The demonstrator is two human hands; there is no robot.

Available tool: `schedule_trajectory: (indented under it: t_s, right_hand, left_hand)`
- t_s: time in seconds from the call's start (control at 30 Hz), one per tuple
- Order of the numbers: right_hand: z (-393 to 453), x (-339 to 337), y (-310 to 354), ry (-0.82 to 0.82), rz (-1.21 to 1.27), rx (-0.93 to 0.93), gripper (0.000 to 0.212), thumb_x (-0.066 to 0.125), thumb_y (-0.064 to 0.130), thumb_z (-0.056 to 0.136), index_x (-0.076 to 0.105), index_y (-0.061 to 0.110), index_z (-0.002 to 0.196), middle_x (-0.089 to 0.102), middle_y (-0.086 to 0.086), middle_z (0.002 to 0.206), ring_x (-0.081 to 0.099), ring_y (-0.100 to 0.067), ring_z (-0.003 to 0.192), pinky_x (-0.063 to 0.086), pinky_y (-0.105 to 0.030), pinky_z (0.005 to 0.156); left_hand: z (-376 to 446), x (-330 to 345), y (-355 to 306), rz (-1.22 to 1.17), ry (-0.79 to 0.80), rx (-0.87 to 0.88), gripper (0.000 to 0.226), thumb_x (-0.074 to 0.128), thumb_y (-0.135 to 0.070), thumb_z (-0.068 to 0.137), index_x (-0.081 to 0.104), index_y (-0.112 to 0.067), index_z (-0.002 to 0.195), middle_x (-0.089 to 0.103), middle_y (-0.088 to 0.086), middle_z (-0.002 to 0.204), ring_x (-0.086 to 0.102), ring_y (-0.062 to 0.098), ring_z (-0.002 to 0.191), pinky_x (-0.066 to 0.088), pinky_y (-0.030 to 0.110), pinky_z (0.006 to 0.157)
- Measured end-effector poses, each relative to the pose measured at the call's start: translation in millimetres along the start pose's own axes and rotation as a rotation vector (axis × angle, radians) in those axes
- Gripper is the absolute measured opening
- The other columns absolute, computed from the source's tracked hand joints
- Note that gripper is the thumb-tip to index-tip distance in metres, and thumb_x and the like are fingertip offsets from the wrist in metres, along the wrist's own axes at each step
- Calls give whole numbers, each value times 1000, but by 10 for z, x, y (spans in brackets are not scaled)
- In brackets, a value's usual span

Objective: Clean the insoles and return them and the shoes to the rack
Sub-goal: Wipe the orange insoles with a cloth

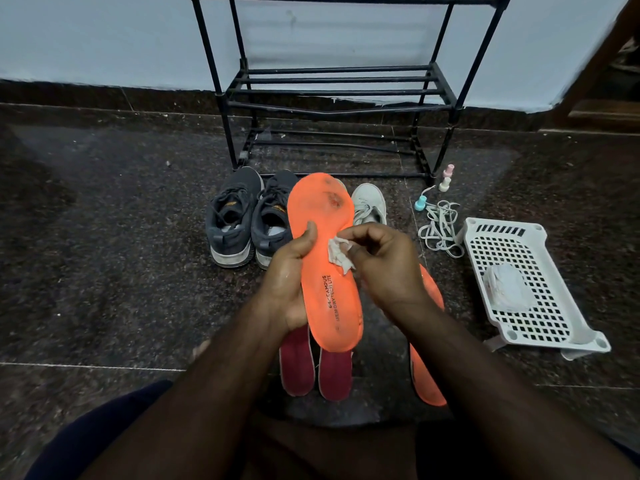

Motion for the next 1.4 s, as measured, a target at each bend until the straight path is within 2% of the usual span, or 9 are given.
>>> schedule_trajectory:
  t_s: [0.3, 0.43, 0.53, 0.63, 0.8, 0.97, 1.13, 1.3, 1.4]
  right_hand:
    - [-50, 63, 163, 54, -518, -361, 18, 64, 8, 83, 73, 16, 97, 66, 0, 94, 61, -17, 91, 46, -25, 82]
    - [-87, 164, 157, 161, -747, -398, 18, 65, 9, 83, 73, 12, 99, 65, -6, 89, 61, -29, 88, 47, -36, 79]
    - [-144, 136, 135, 259, -768, -311, 21, 61, 10, 87, 72, 14, 104, 65, -6, 95, 61, -26, 93, 49, -38, 79]
    - [-153, 105, 120, 308, -756, -247, 21, 61, 14, 89, 72, 17, 106, 63, -6, 100, 60, -24, 97, 48, -36, 84]
    - [-120, 96, 193, 141, -693, -316, 19, 56, 12, 81, 72, 11, 92, 62, -8, 87, 62, -29, 82, 53, -42, 70]
    - [-164, 127, 145, 251, -757, -258, 18, 60, 12, 86, 72, 15, 100, 63, -7, 93, 61, -26, 90, 50, -39, 78]
    - [-246, 123, 117, 359, -716, -224, 10, 66, 13, 83, 72, 19, 89, 63, -1, 90, 61, -20, 90, 48, -35, 79]
    - [-83, 116, 205, 87, -593, -332, 11, 68, 8, 81, 72, 13, 88, 64, -4, 87, 62, -20, 84, 49, -34, 76]
    - [-80, 150, 187, 85, -588, -369, 14, 66, 6, 79, 74, 13, 89, 66, -5, 87, 63, -23, 82, 52, -36, 73]
  left_hand:
    - [-73, 23, 91, 90, -65, 29, 49, 37, -43, 104, 63, -3, 116, 72, 16, 99, 69, 28, 94, 54, 42, 89]
    - [-11, 159, -172, -46, 135, 140, 41, 26, -10, 110, 55, 8, 86, 59, -7, 42, 59, -4, 42, 44, 7, 46]
    - [95, 11, -80, 131, -139, 163, 52, 31, -34, 109, 58, 11, 112, 71, 6, 76, 64, 12, 65, 50, 20, 71]
    - [67, -109, 109, 24, -90, 46, 64, 33, -52, 103, 57, 0, 131, 67, 17, 106, 61, 27, 89, 47, 39, 90]
    - [68, -45, 93, 89, -73, 91, 50, 34, -43, 105, 64, -3, 113, 72, 15, 94, 71, 26, 84, 60, 36, 77]
    - [31, -24, 56, 20, -81, 74, 62, 34, -48, 104, 59, 4, 127, 66, 19, 115, 58, 30, 102, 37, 44, 109]
    - [98, -136, -86, 20, -101, 100, 68, 29, -55, 103, 55, 0, 136, 66, 19, 127, 68, 25, 107, 49, 41, 95]
    - [32, -61, 6, 77, -93, 91, 55, 31, -45, 106, 64, -1, 114, 74, 17, 99, 72, 28, 90, 58, 39, 84]
    - [24, -21, 59, 31, -77, 94, 53, 33, -43, 105, 62, 0, 116, 72, 18, 101, 68, 29, 97, 52, 43, 96]
Point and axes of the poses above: each hand's wrist, its own z-axis towards the middle knuckle, its own x-axis out of the palm, y = z × x, the point moved 4 cm from there along z, towards the middle knuckle
